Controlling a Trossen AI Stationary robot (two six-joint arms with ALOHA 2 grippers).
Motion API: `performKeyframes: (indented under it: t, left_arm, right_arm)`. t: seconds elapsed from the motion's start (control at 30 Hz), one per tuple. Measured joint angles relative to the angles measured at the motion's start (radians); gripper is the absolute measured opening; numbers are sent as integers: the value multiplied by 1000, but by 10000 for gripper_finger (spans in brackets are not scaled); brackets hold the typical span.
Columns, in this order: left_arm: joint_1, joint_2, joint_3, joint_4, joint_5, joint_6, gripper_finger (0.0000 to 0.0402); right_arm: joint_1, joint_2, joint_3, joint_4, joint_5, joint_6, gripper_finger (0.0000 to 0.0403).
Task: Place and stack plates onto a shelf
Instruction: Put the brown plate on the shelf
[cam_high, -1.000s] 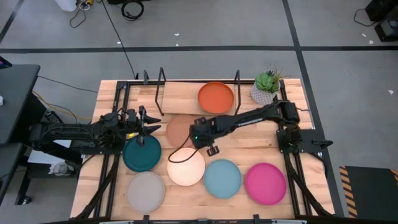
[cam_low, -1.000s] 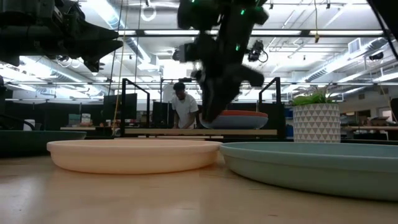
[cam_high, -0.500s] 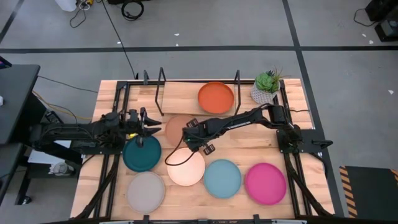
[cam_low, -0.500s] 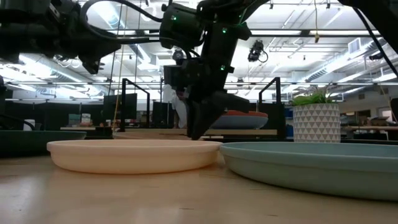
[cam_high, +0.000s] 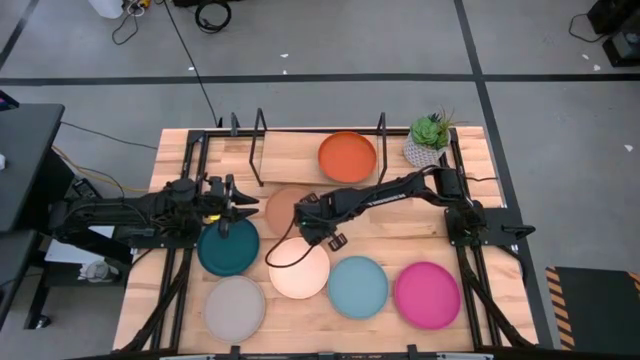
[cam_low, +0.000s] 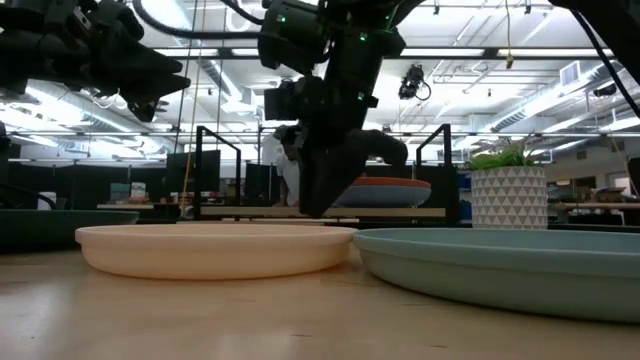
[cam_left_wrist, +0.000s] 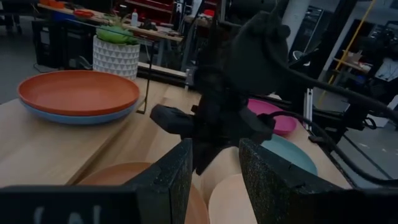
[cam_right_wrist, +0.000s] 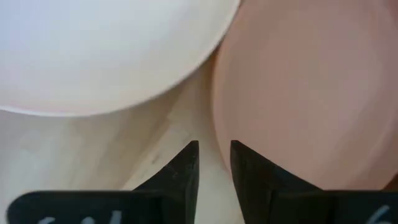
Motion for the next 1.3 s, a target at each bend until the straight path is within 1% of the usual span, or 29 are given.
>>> performKeyframes:
  t: [0.2,0.33,0.43,0.6,0.7,0.87,1.03,1.2,1.3]
  left_arm:
    - [0,0,0,1,0,2,141]
    - [0,1,0,2,0,4,141]
    - [0,1,0,2,0,4,141]
    - [0,1,0,2,0,28,141]
    - [0,1,0,2,0,27,141]
    - [0,1,0,2,0,28,141]
    - [0,1,0,3,0,28,141]
    - [0,1,0,3,0,30,141]
    - [0,1,0,3,0,30,141]
  right_arm:
    - [-14,8,-28,41,10,-24,142]
    - [-31,10,-57,79,16,-53,147]
    - [-38,10,-63,91,21,-62,133]
    - [-40,10,-63,83,-26,-79,85]
    - [-39,10,-63,60,-46,-57,55]
    - [-39,7,-61,-29,-46,17,14]
    - [-22,2,-35,-126,-47,91,17]
    - [12,2,51,-258,-58,118,18]
    - [28,3,130,-336,-73,135,16]
